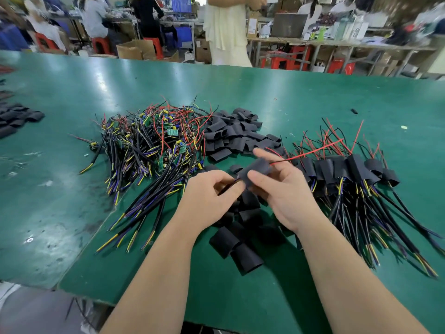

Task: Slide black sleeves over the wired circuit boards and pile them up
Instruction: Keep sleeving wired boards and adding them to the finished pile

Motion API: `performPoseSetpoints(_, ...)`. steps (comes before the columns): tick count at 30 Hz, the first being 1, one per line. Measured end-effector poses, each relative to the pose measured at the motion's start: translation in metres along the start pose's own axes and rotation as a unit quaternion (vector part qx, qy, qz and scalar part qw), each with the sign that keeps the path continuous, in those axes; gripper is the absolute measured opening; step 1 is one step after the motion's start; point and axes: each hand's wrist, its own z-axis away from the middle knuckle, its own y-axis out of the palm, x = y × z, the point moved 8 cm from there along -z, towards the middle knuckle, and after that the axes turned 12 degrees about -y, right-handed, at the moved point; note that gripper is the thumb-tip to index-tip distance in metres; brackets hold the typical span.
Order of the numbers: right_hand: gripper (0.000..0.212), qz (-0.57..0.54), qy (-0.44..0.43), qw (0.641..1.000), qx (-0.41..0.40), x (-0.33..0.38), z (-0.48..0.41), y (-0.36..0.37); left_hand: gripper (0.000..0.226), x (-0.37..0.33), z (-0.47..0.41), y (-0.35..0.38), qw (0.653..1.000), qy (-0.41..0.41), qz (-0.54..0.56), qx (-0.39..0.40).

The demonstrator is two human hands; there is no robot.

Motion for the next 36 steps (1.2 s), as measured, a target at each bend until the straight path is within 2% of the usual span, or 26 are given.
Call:
performPoseSetpoints(3,0.030,-0.140,0.017,0.985,-0.103,0.012,-0.004,-0.019,0.031,0.003,-0.001,-0.005,0.993,-0.027,0.114,-0.011)
performPoseSetpoints(5,0.022,-0.119,-0.006,0.983,-0.142,0.026,-0.006,-0.037,0.032,0.008,-0.003,-0.010,0.990,-0.039,0.128,-0.035)
performPoseSetpoints(7,0.021,-0.027,-0.053,0.980,-0.191,0.041,-0.005,-0.061,0.023,0.013,-0.005,-0.015,0.994,-0.045,0.066,-0.069)
performPoseSetpoints(9,0.018,0.177,-0.119,0.952,-0.221,0.061,-0.002,-0.082,0.017,0.015,-0.005,-0.017,0.995,-0.036,0.012,-0.091)
performPoseSetpoints(11,0.016,0.398,-0.157,0.877,-0.220,0.078,0.000,-0.093,0.017,0.015,-0.004,-0.017,0.995,-0.028,-0.011,-0.093)
performPoseSetpoints(13,0.014,0.530,-0.140,0.810,-0.209,0.082,0.001,-0.101,0.017,0.014,-0.004,-0.018,0.994,-0.022,-0.035,-0.105)
performPoseSetpoints(16,0.016,0.618,-0.080,0.760,-0.185,0.074,-0.003,-0.112,0.017,0.013,-0.005,-0.024,0.988,-0.021,-0.067,-0.139)
performPoseSetpoints(20,0.027,0.680,-0.088,0.710,-0.160,0.069,0.001,-0.095,0.017,0.018,-0.005,-0.024,0.985,-0.049,-0.084,-0.139)
performPoseSetpoints(23,0.050,0.716,-0.008,0.693,-0.084,0.042,0.000,-0.090,0.017,0.019,-0.005,-0.020,0.986,-0.053,-0.094,-0.128)
performPoseSetpoints(25,0.062,0.716,0.046,0.695,-0.049,0.027,-0.002,-0.095,0.017,0.019,-0.005,-0.019,0.986,-0.055,-0.099,-0.121)
performPoseSetpoints(29,0.055,0.697,0.062,0.712,-0.062,0.023,-0.004,-0.101,0.016,0.020,-0.005,-0.017,0.986,-0.056,-0.103,-0.117)
performPoseSetpoints(32,0.045,0.691,0.047,0.716,-0.088,0.027,-0.007,-0.109,0.017,0.021,-0.006,-0.018,0.986,-0.059,-0.100,-0.121)
performPoseSetpoints(36,0.043,0.679,0.022,0.723,-0.125,0.037,-0.008,-0.125,0.018,0.021,-0.006,-0.020,0.985,-0.050,-0.101,-0.131)
